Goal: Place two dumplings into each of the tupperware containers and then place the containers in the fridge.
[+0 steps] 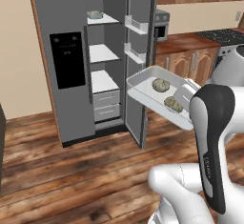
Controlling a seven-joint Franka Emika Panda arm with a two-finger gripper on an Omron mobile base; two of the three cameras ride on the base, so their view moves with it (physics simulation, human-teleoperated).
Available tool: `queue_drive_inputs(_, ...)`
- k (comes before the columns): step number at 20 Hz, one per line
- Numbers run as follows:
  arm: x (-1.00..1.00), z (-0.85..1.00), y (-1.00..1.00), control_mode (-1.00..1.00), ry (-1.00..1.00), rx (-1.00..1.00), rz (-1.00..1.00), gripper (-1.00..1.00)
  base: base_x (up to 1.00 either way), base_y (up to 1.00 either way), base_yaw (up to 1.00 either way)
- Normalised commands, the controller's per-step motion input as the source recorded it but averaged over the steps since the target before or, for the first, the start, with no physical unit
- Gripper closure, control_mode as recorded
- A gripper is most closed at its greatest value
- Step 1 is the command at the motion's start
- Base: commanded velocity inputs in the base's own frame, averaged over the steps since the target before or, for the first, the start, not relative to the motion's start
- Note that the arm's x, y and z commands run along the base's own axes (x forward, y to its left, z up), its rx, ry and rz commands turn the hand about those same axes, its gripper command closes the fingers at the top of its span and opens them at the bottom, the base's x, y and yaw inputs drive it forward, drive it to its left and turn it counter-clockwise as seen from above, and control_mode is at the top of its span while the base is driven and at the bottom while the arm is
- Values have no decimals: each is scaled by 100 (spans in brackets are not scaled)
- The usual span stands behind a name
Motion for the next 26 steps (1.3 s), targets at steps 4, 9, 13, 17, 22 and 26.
queue_drive_inputs(4,0,0,0,100,0,0,0,100,100,0,0)
queue_drive_inputs(9,0,0,0,100,0,0,0,100,100,-6,0)
queue_drive_inputs(13,0,0,0,100,0,0,0,100,100,-30,0)
queue_drive_inputs(17,0,0,0,100,0,0,0,100,100,-32,0)
queue_drive_inputs(22,0,0,0,100,0,0,0,100,98,-30,0)
queue_drive_inputs(26,0,0,0,100,0,0,0,100,83,-7,5)
